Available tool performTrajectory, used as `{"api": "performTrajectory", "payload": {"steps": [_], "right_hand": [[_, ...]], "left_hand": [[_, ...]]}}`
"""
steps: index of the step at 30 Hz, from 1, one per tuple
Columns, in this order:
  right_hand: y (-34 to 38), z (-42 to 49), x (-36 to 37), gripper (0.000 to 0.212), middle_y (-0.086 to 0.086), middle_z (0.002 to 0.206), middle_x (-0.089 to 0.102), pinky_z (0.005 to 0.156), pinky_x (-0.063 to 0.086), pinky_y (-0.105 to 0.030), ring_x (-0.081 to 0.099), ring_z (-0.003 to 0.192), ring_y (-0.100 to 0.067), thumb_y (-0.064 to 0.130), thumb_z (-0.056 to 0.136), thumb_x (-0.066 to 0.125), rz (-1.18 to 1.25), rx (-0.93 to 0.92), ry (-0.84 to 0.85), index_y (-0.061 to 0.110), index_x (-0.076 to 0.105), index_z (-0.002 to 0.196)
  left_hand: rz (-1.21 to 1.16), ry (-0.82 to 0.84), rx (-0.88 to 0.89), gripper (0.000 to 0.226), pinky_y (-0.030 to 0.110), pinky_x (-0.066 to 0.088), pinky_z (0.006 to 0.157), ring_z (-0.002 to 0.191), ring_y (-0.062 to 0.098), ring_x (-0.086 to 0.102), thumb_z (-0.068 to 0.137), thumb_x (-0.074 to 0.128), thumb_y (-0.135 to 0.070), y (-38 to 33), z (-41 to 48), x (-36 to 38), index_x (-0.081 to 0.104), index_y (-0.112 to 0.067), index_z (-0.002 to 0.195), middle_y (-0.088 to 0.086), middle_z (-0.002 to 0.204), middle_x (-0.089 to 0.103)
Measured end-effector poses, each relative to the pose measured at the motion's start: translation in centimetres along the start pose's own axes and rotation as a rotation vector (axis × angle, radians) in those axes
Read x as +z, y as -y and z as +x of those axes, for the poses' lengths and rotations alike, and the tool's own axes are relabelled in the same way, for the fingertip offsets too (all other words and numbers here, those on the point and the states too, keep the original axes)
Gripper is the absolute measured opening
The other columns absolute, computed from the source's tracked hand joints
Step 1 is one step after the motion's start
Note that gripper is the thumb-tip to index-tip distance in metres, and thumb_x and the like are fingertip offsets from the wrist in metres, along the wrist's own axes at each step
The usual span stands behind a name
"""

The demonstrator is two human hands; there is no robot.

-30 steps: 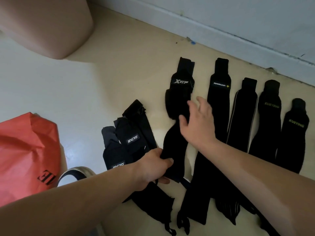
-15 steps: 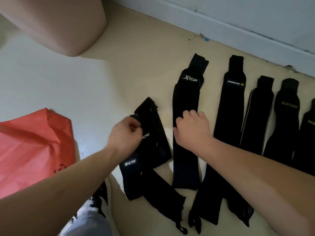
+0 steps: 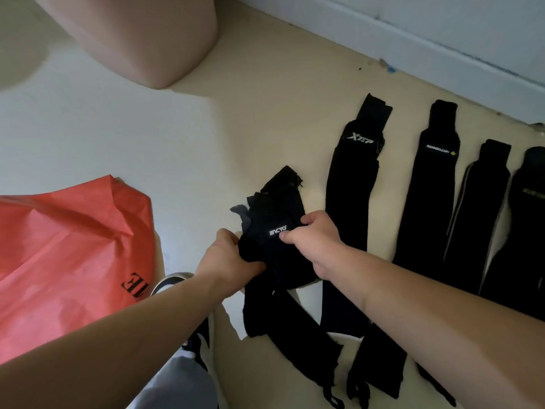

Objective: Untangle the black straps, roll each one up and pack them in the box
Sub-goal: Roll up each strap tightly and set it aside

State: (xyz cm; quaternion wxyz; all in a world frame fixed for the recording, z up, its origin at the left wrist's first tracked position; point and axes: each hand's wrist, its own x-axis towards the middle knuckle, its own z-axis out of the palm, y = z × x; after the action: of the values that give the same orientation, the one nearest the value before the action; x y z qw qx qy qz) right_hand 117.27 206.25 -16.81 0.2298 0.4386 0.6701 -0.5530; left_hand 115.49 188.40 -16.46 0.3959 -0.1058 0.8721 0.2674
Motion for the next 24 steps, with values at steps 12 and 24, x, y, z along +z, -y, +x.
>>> {"api": "performTrajectory", "payload": {"steps": [12, 24], "right_hand": [[0.1, -3.6, -1.0, 0.053, -0.002, 0.143, 0.063, 0.112, 0.050, -0.047, 0.060, 0.131, -0.028, 0.045, 0.101, 0.065, -0.087, 0.044, 0.160, 0.024, 0.056, 0.149], [8.3, -19.0, -10.1, 0.019, -0.001, 0.118, 0.075, 0.103, 0.057, -0.047, 0.069, 0.113, -0.026, 0.025, 0.107, 0.057, 0.152, -0.307, -0.019, 0.035, 0.072, 0.116]], "left_hand": [[0.064, 0.129, 0.100, 0.020, 0.024, 0.043, 0.057, 0.066, 0.015, 0.054, 0.083, 0.069, -0.017, -0.6, -1.4, -0.8, 0.051, -0.017, 0.074, -0.002, 0.073, 0.058], [-0.378, 0.268, 0.430, 0.034, 0.042, 0.064, 0.089, 0.099, 0.026, 0.078, 0.095, 0.069, -0.005, -11.0, -14.0, -9.5, 0.067, -0.024, 0.122, 0.007, 0.109, 0.079]]}}
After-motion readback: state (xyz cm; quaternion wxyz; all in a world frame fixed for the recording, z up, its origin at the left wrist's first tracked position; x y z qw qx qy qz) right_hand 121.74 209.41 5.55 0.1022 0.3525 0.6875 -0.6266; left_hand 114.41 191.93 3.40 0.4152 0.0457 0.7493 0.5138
